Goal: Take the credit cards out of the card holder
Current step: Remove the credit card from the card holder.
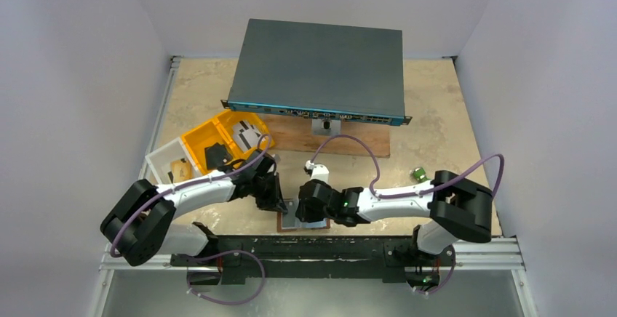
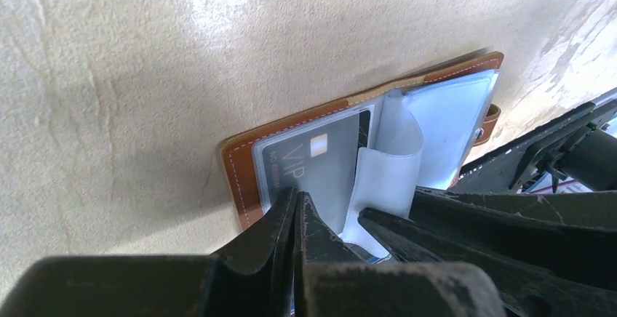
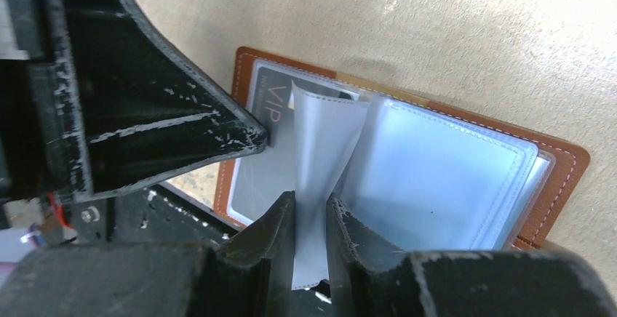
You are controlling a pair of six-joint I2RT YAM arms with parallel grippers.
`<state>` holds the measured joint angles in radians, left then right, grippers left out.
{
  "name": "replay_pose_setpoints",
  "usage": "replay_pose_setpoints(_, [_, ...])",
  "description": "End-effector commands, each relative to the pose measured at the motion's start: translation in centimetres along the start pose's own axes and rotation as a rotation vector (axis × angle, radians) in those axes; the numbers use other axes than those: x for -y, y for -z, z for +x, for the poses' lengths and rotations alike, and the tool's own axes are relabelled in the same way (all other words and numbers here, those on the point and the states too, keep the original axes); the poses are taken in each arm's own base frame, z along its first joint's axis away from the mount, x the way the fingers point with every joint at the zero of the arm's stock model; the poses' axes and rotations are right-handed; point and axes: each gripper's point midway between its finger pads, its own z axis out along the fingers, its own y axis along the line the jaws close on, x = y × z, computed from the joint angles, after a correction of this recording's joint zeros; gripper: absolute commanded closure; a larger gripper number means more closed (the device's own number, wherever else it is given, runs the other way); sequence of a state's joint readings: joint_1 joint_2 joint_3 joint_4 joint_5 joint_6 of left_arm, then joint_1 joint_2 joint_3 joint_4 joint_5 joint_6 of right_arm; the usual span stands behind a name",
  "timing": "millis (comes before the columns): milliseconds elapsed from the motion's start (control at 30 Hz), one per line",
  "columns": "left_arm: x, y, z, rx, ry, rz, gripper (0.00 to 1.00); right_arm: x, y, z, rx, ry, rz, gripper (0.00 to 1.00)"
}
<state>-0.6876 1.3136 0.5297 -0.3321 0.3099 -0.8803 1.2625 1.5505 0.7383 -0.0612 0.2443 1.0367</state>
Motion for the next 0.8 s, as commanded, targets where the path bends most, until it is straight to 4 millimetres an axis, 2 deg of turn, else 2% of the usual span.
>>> replay_pose_setpoints(0, [-1.1, -0.8, -0.4, 0.022, 0.001, -0.046, 1.0, -2.3, 1.3, -2.1, 0.066, -0.061, -0.14, 0.8])
replay_pose_setpoints(200, [-1.0, -1.1, -0.2, 0.006, -0.009, -0.045, 1.0, -2.6, 1.4, -2.3, 0.065, -0.086, -0.198, 0.78])
replay_pose_setpoints(400, [0.0, -0.8, -0.4, 0.009, -0.029, -0.028, 1.0, -2.6, 1.5, -2.4, 0.065, -0.092, -0.205, 0.76])
replay_pose_setpoints(600, [1.5, 0.6, -1.1, 0.044, -0.055, 0.007, 1.0, -2.3, 1.7, -2.7, 0.074, -0.099, -0.183, 0.63])
replay_pose_setpoints(767, [2.2, 1.2, -1.2, 0.055, -0.077, 0.031, 0.97, -1.5, 2.1, -4.1, 0.116, -0.089, -0.097, 0.58])
